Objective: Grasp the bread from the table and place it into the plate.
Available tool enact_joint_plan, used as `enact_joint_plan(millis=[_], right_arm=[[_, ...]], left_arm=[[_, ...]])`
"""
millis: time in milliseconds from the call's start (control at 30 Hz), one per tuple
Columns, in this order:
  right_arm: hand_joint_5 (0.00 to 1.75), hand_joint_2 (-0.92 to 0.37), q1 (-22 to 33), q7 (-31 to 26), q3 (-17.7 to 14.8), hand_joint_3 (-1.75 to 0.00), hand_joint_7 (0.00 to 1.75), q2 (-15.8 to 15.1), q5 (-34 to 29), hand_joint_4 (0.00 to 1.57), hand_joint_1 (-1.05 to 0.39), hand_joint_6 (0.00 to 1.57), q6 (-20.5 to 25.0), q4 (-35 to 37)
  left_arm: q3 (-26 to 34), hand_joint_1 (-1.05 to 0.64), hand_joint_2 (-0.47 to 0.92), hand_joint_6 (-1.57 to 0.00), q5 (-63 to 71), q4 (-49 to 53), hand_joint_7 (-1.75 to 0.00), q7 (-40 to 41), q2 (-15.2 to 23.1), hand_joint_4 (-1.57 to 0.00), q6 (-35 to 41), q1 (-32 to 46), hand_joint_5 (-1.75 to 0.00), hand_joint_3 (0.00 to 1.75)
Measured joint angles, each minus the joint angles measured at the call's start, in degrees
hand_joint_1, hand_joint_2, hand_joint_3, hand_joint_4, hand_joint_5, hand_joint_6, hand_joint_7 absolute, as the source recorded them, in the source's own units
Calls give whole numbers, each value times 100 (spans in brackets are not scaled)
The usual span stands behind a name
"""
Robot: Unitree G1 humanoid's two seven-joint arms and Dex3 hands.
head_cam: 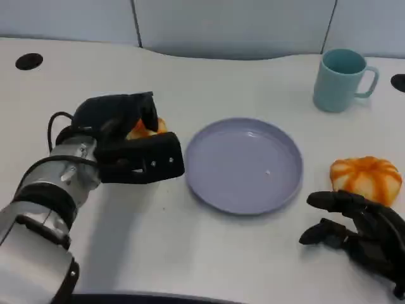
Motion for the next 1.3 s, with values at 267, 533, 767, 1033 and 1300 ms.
enact_joint_plan(millis=[267, 533, 767, 1033, 1300], right_arm=[[105, -92, 4, 0, 1, -4, 46, 5, 0, 73, -38, 85, 18, -21], [105, -92, 9, -24, 1, -5, 47, 5, 2, 72, -37, 85, 23, -32], [105, -92, 3, -80, 13, -3, 47, 83, 10, 73, -38, 85, 37, -52], [105, -92, 17, -127, 21, -4, 47, 87, 5, 71, -39, 84, 137, -146], [122, -92, 36, -85, 39, -8, 63, 92, 3, 58, -41, 73, 205, -197]], left_arm=[[-19, -22, 75, -61, 2, -14, -175, 39, -10, -81, -1, -130, -175, 76], [-199, -19, 56, -63, 155, -209, -175, 548, -97, -84, -390, -192, -175, 106], [-399, -20, 51, -65, 296, -390, -175, 762, -486, -90, -837, -601, -175, 118], [-523, -22, 48, -67, 306, -383, -175, 762, -674, -92, -932, -598, -175, 126], [-716, -26, 51, -71, 359, -370, -175, 751, -953, -97, -1053, -598, -175, 126]])
